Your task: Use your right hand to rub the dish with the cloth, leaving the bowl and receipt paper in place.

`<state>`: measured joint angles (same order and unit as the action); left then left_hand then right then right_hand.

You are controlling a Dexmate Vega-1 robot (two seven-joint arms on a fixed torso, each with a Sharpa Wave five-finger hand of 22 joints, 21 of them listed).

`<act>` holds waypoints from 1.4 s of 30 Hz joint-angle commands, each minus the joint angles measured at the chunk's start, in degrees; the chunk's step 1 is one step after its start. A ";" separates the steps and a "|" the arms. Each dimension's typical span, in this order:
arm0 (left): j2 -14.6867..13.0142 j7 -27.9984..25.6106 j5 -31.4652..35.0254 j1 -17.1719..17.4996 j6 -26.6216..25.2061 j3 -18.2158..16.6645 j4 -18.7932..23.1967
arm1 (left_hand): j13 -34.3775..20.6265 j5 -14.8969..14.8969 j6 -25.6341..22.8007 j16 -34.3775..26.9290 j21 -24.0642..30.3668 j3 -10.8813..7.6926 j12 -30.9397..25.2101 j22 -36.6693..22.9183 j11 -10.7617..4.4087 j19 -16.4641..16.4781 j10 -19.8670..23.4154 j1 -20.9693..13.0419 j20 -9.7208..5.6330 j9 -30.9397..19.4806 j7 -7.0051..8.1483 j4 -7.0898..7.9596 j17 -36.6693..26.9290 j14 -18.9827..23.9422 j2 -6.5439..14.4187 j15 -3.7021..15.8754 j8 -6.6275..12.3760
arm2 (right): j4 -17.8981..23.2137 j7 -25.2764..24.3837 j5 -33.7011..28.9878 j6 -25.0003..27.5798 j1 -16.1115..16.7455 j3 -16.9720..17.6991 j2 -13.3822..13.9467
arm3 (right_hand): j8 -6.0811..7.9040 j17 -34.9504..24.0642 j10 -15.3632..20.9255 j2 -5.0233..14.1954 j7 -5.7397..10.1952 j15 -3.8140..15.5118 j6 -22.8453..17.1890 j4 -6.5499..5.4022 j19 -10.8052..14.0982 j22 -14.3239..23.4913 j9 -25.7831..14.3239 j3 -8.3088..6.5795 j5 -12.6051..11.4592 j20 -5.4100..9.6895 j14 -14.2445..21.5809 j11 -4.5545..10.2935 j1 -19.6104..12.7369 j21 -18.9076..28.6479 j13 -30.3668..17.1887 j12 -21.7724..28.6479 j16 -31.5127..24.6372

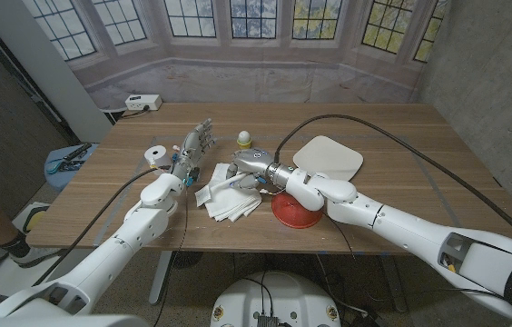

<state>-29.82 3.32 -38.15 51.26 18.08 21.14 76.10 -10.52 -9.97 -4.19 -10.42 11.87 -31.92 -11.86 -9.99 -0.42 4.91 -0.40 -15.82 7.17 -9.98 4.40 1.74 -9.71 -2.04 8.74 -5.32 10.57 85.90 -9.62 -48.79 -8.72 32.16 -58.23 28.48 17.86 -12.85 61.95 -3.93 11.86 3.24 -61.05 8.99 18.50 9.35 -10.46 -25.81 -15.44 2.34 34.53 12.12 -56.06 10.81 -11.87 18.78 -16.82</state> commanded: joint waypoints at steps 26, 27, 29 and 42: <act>0.92 0.23 0.64 -1.45 -0.57 1.08 -1.02 | -0.24 0.02 -0.76 0.15 -0.16 -0.34 -0.23 -0.32 0.11 0.55 0.70 0.08 0.13 -0.33 -0.16 -0.73 -0.14 0.37 -0.28 -0.21 0.13 | 0.53 -10.20 1.11 -0.79 2.87 2.94 0.94 | 0.50 -1.26 5.79 2.22 -0.32 10.15 -4.68 0.41 3.15 0.02 -0.46 2.36 1.62 3.09 4.89 -0.05 -4.65 -0.13 -0.63 0.19 -1.98; 0.91 0.22 0.64 -1.47 -0.60 1.09 -1.03 | -0.24 0.02 -0.76 0.15 -0.16 -0.35 -0.24 -0.32 0.11 0.55 0.72 0.08 0.16 -0.33 -0.15 -0.74 -0.14 0.38 -0.28 -0.19 0.13 | 0.58 -10.42 1.02 -0.68 2.93 3.00 0.95 | 0.50 -1.27 5.83 2.21 -0.34 10.14 -4.74 0.42 3.17 0.02 -0.46 2.40 1.64 3.11 4.93 -0.04 -4.73 -0.13 -0.65 0.18 -1.98; 0.93 0.23 0.61 -1.50 -0.63 1.08 -1.07 | -0.24 0.02 -0.78 0.13 -0.16 -0.36 -0.22 -0.32 0.15 0.54 0.70 0.09 0.10 -0.33 -0.16 -0.76 -0.14 0.41 -0.29 -0.16 0.13 | 0.74 -10.38 1.23 -0.71 2.98 3.17 1.06 | 0.48 -1.29 5.89 2.19 -0.36 10.11 -4.81 0.41 3.21 0.02 -0.45 2.50 1.69 3.10 4.99 -0.04 -4.78 -0.14 -0.66 0.16 -1.98; 0.51 -0.01 0.60 -1.30 -1.03 0.91 -0.67 | -0.25 0.03 -0.76 0.16 -0.15 -0.42 -0.19 -0.33 -0.02 0.62 0.71 0.13 0.10 -0.34 -0.11 -0.86 -0.14 0.39 -0.32 -0.19 0.10 | 2.77 -10.09 1.24 0.02 3.33 4.40 2.17 | 0.10 -1.13 5.75 2.11 -0.32 9.98 -4.47 0.25 3.16 0.02 -0.46 2.77 1.84 2.93 4.85 -0.08 -4.91 -0.25 -0.62 -0.21 -1.52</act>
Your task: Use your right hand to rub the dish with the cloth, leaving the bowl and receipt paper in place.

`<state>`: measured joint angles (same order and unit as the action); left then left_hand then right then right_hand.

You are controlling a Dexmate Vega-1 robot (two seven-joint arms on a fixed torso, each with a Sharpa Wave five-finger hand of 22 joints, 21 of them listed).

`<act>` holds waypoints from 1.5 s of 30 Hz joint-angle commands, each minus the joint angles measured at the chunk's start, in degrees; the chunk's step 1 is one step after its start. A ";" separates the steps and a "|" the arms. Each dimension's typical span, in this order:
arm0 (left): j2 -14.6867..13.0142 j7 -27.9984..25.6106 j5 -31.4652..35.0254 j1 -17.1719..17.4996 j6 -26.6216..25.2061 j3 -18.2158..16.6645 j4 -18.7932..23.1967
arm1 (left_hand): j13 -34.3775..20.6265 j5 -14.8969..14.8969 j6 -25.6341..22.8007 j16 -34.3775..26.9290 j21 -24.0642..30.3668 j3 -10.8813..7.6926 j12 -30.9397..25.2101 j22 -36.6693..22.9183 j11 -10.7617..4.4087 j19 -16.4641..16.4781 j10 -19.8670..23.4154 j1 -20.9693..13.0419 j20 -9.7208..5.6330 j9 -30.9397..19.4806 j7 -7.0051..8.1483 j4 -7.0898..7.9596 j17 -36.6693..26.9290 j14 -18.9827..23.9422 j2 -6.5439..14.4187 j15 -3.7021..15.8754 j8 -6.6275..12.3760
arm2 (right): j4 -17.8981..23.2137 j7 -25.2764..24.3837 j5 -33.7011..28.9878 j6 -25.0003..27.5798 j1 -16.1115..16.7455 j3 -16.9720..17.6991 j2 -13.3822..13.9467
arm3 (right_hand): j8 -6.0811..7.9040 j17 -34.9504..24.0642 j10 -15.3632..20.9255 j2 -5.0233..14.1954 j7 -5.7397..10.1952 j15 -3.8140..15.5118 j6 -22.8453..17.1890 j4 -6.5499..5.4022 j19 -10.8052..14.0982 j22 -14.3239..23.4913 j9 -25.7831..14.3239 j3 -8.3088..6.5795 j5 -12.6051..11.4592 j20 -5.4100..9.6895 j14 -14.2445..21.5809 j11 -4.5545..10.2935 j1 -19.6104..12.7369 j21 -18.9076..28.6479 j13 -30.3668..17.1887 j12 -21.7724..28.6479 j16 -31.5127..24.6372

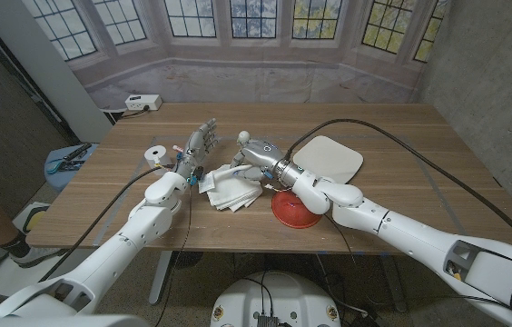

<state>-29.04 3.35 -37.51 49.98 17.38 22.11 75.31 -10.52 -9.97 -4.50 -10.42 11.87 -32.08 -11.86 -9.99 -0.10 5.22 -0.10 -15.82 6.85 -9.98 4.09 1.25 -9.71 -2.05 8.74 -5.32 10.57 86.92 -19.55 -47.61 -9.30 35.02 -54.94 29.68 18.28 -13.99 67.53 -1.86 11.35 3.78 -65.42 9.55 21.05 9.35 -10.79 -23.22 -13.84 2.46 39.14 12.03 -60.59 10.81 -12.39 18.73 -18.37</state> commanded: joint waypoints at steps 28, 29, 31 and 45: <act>-0.16 0.34 0.25 -0.51 -0.83 0.50 0.05 | -0.26 0.05 -0.57 0.17 -0.18 -0.37 -0.13 -0.34 -0.32 0.33 0.42 0.25 0.34 -0.35 0.12 -0.52 -0.15 0.37 -0.37 -0.15 0.10 | 7.42 0.15 -0.36 3.43 3.07 5.55 4.50 | -1.15 0.28 -0.57 0.21 0.37 9.33 0.59 -0.67 0.22 0.03 -0.23 0.89 0.50 2.56 -0.41 0.10 -0.24 -0.39 -0.19 -1.13 1.13; -0.18 0.43 0.24 -0.54 -0.86 0.53 0.03 | -0.26 0.05 -0.58 0.16 -0.18 -0.37 -0.13 -0.34 -0.36 0.33 0.43 0.25 0.31 -0.35 0.14 -0.52 -0.15 0.39 -0.36 -0.11 0.10 | 7.57 0.13 -0.35 3.58 3.16 5.69 4.54 | -1.16 0.28 -0.57 0.23 0.37 9.32 0.58 -0.68 0.19 0.03 -0.23 0.90 0.50 2.58 -0.40 0.10 -0.23 -0.40 -0.19 -1.14 1.14; -0.18 0.46 0.28 -0.59 -0.91 0.58 0.01 | -0.26 0.05 -0.61 0.17 -0.18 -0.38 -0.11 -0.34 -0.36 0.33 0.41 0.26 0.33 -0.35 0.14 -0.54 -0.15 0.37 -0.36 -0.17 0.11 | 7.76 -0.11 -0.52 3.76 3.27 5.91 4.68 | -1.18 0.33 -0.55 0.26 0.38 9.31 0.57 -0.69 0.21 0.03 -0.24 0.88 0.49 2.56 -0.44 0.10 -0.24 -0.38 -0.22 -1.16 1.25; -0.18 0.69 0.33 -0.99 -1.19 0.72 -0.30 | -0.27 0.05 -0.75 0.16 -0.20 -0.44 -0.09 -0.34 -0.24 0.33 0.41 0.32 0.27 -0.35 0.04 -0.60 -0.15 0.38 -0.36 -0.10 0.14 | 9.46 0.00 -0.57 5.69 4.22 7.54 5.64 | -1.24 0.30 -0.49 0.38 0.37 9.39 0.35 -0.69 0.14 0.03 -0.25 1.07 0.53 2.55 -0.30 0.10 -0.33 -0.38 -0.30 -1.33 1.37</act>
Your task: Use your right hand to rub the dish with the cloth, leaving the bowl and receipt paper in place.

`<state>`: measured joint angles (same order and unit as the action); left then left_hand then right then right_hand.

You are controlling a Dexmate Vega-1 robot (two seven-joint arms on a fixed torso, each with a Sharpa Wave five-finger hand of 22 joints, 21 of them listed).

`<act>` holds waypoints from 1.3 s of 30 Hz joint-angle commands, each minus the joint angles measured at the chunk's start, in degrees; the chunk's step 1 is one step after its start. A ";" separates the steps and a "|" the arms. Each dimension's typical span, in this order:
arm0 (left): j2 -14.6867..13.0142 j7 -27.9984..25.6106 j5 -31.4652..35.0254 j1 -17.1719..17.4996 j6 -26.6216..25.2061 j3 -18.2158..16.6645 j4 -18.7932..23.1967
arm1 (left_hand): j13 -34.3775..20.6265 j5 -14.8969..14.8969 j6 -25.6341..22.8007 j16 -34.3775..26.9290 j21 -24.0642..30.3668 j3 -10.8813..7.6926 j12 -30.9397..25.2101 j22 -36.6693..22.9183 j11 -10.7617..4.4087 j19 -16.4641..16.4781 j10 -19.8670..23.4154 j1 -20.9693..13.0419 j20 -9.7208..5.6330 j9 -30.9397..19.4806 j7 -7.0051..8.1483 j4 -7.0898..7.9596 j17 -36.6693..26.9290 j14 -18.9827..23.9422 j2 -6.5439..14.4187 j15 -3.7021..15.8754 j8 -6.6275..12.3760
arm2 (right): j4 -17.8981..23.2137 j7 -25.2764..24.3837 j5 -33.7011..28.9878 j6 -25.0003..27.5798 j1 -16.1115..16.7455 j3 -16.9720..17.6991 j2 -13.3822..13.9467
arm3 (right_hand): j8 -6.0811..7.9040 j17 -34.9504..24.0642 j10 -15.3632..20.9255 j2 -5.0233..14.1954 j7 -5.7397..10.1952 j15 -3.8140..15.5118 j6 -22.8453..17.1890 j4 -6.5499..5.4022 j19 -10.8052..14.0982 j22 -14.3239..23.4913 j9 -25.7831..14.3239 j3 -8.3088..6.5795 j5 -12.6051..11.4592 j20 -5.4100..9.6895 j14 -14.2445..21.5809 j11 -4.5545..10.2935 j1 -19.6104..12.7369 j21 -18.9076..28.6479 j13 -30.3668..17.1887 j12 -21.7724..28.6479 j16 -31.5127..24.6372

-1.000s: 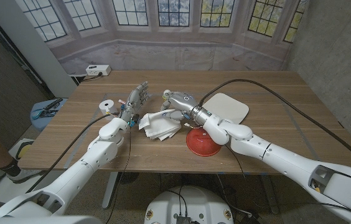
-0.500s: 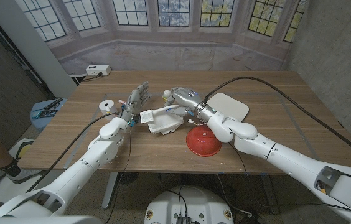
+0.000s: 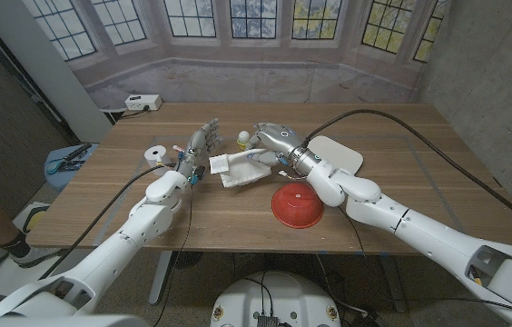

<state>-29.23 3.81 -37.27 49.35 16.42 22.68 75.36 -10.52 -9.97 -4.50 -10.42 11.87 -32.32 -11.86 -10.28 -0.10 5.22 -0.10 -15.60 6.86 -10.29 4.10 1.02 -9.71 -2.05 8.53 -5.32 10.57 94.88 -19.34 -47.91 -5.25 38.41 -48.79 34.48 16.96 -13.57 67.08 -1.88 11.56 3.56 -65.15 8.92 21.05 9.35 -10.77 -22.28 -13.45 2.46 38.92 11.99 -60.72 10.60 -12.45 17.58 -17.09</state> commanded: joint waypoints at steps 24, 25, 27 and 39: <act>0.07 0.61 0.36 -1.23 -0.81 0.56 -0.85 | -0.27 0.05 -0.82 0.19 -0.21 -0.30 -0.05 -0.06 -0.31 0.37 0.42 0.19 0.35 -0.05 -0.03 -0.50 -0.15 0.35 -0.14 -0.15 0.12 | 5.05 -0.97 -0.99 5.83 3.08 4.98 4.44 | -0.33 -0.07 -0.06 0.56 0.19 9.50 0.43 -0.06 0.08 0.03 -0.29 0.37 0.21 2.49 -0.08 0.13 -0.37 -0.16 -0.35 -0.53 0.50; 0.04 0.57 0.39 -1.23 -0.83 0.55 -0.79 | -0.27 0.05 -0.84 0.20 -0.21 -0.30 -0.05 -0.06 -0.32 0.37 0.41 0.19 0.36 -0.05 -0.03 -0.50 -0.15 0.32 -0.14 -0.09 0.12 | 5.25 -0.92 -1.10 6.05 3.22 5.09 4.61 | -0.35 -0.06 -0.07 0.56 0.19 9.53 0.44 -0.04 0.07 0.03 -0.29 0.37 0.21 2.47 -0.11 0.13 -0.40 -0.16 -0.33 -0.56 0.54; -0.01 0.46 0.43 -1.19 -0.84 0.52 -0.68 | -0.27 0.05 -0.85 0.18 -0.21 -0.32 -0.05 -0.06 -0.35 0.38 0.43 0.20 0.29 -0.05 -0.06 -0.52 -0.15 0.35 -0.13 -0.07 0.12 | 5.79 -0.78 -1.11 6.39 3.57 5.48 5.08 | -0.37 -0.06 -0.09 0.60 0.19 9.51 0.41 -0.07 0.06 0.03 -0.29 0.41 0.22 2.46 -0.12 0.14 -0.37 -0.15 -0.34 -0.61 0.58; -0.22 0.23 0.48 -0.90 -1.25 0.59 -0.01 | -0.27 0.06 -0.89 0.17 -0.23 -0.38 -0.04 -0.06 -0.42 0.36 0.45 0.23 0.38 -0.06 -0.08 -0.60 -0.15 0.40 -0.13 -0.13 0.11 | 8.15 0.98 -1.47 8.48 4.75 7.11 6.87 | -0.51 -0.05 -0.15 0.73 0.22 9.48 0.44 -0.16 0.03 0.03 -0.31 0.53 0.24 2.41 -0.09 0.15 -0.30 -0.15 -0.43 -0.80 0.79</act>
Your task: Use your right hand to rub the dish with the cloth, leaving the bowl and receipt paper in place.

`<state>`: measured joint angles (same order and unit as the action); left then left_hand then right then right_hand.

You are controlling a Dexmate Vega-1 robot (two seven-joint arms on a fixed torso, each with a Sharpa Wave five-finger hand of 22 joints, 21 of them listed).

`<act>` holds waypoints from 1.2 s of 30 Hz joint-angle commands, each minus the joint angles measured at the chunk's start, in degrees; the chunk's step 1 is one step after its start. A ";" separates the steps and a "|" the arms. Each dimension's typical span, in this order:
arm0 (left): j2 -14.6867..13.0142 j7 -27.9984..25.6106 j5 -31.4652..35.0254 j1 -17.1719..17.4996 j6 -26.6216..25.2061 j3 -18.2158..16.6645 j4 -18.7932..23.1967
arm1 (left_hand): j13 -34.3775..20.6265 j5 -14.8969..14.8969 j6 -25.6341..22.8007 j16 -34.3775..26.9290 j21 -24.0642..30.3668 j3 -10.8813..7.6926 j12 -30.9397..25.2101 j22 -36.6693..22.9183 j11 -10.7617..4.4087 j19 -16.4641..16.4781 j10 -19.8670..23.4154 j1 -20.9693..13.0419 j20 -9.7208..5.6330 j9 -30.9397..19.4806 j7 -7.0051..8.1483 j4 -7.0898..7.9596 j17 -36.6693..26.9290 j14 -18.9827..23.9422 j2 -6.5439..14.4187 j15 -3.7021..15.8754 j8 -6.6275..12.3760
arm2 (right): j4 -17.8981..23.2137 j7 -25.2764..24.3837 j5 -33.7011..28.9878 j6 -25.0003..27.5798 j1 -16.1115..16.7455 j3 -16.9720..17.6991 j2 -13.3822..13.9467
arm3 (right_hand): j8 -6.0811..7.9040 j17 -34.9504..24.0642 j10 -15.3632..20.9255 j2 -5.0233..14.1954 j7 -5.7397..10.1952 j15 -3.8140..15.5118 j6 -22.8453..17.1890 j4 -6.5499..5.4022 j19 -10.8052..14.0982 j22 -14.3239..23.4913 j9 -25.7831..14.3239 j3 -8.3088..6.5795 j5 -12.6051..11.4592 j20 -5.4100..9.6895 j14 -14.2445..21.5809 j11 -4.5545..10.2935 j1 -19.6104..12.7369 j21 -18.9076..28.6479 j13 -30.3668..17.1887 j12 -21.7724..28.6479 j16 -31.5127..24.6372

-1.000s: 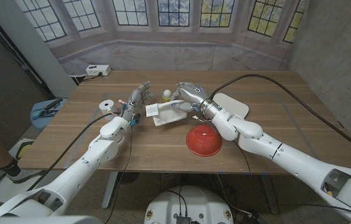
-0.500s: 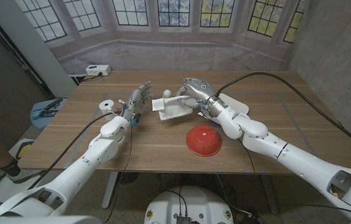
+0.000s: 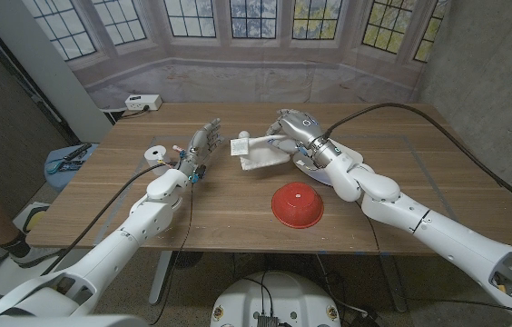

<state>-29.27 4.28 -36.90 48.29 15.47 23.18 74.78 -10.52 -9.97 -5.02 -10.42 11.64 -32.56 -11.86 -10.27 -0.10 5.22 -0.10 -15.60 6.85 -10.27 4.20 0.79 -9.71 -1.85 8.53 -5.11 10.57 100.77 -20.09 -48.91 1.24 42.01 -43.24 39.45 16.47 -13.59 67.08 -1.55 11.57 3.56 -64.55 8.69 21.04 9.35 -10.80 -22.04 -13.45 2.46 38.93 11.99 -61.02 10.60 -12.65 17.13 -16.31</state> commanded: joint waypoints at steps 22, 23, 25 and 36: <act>0.00 -0.23 0.29 -0.33 -0.68 0.40 0.46 | -0.28 0.06 -0.37 0.21 -0.02 -0.26 -0.01 -0.07 -0.34 0.34 0.43 0.26 0.38 -0.07 -0.18 -0.53 -0.14 0.08 -0.14 -0.26 0.08 | 6.09 3.59 -1.41 6.94 4.40 5.36 6.04 | -0.23 -0.21 0.05 0.79 0.21 9.52 -0.29 0.10 0.03 0.03 -0.31 0.68 0.35 2.37 -0.03 0.17 -0.22 -0.13 -0.39 -0.62 0.19; 0.04 -0.12 0.26 -0.43 -0.71 0.44 0.36 | -0.28 0.06 -0.39 0.21 -0.02 -0.26 -0.01 -0.07 -0.35 0.35 0.43 0.26 0.37 -0.07 -0.21 -0.54 -0.14 0.08 -0.14 -0.28 0.08 | 6.32 3.71 -1.33 6.93 4.58 5.51 6.32 | -0.23 -0.22 0.05 0.80 0.22 9.51 -0.29 0.09 0.03 0.03 -0.31 0.70 0.35 2.37 -0.01 0.17 -0.21 -0.13 -0.38 -0.64 0.17; 0.12 -0.01 0.31 -0.59 -0.68 0.52 0.18 | -0.28 0.06 -0.39 0.22 -0.03 -0.27 0.00 -0.07 -0.33 0.33 0.43 0.26 0.39 -0.07 -0.21 -0.55 -0.14 0.06 -0.14 -0.25 0.08 | 6.83 3.85 -1.36 7.71 5.11 5.81 6.40 | -0.25 -0.23 0.03 0.82 0.22 9.53 -0.31 0.10 0.03 0.03 -0.31 0.73 0.37 2.35 -0.05 0.16 -0.25 -0.13 -0.39 -0.68 0.21; 0.38 0.75 0.28 -1.16 -0.63 0.79 -0.64 | -0.28 0.07 -0.38 0.23 -0.04 -0.31 0.01 -0.07 -0.32 0.31 0.44 0.29 0.30 -0.07 -0.22 -0.63 -0.13 0.00 -0.16 -0.31 0.07 | 9.12 4.88 -1.53 10.72 7.41 7.25 7.57 | -0.33 -0.30 0.01 0.99 0.20 9.57 -0.32 0.13 0.05 0.02 -0.32 0.85 0.41 2.38 -0.05 0.15 -0.38 -0.12 -0.42 -0.82 0.26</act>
<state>-29.23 4.38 -36.65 47.88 14.79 23.62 75.08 -10.52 -9.97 -5.01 -10.42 11.65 -32.72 -11.86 -10.26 -0.10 5.22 -0.10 -15.61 6.85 -10.26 4.20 0.30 -9.71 -1.85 8.53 -5.12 10.57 107.64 -16.44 -50.21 8.60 47.25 -37.52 45.72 15.96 -13.73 67.09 -1.24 11.69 3.56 -64.67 8.77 21.04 9.35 -10.79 -21.48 -13.00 2.46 38.93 11.99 -61.33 10.60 -12.94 16.51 -16.10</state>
